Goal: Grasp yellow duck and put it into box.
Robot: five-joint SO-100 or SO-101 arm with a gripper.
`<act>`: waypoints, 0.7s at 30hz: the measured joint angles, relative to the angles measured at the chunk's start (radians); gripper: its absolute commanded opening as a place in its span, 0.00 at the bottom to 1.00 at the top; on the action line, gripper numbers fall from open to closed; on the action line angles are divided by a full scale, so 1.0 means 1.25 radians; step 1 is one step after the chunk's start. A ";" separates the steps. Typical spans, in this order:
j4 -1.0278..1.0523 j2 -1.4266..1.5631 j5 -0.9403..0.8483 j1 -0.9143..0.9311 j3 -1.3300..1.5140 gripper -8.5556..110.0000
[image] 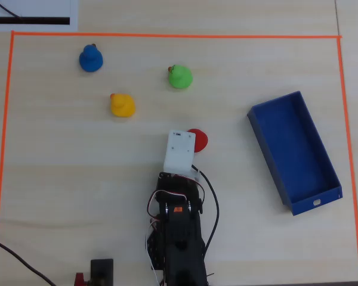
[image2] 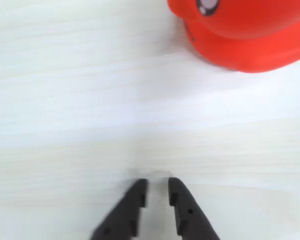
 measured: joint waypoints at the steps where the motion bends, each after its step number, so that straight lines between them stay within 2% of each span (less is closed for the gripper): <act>1: 0.000 0.000 0.000 0.000 0.000 0.16; 7: 0.000 0.000 0.000 0.000 0.000 0.16; 10: 0.000 0.000 0.000 0.000 0.000 0.07; 16: 0.000 0.000 0.000 0.000 0.000 0.08; 18: 0.000 0.000 0.000 0.005 0.000 0.09; 21: 0.005 0.000 -0.011 0.017 -0.007 0.28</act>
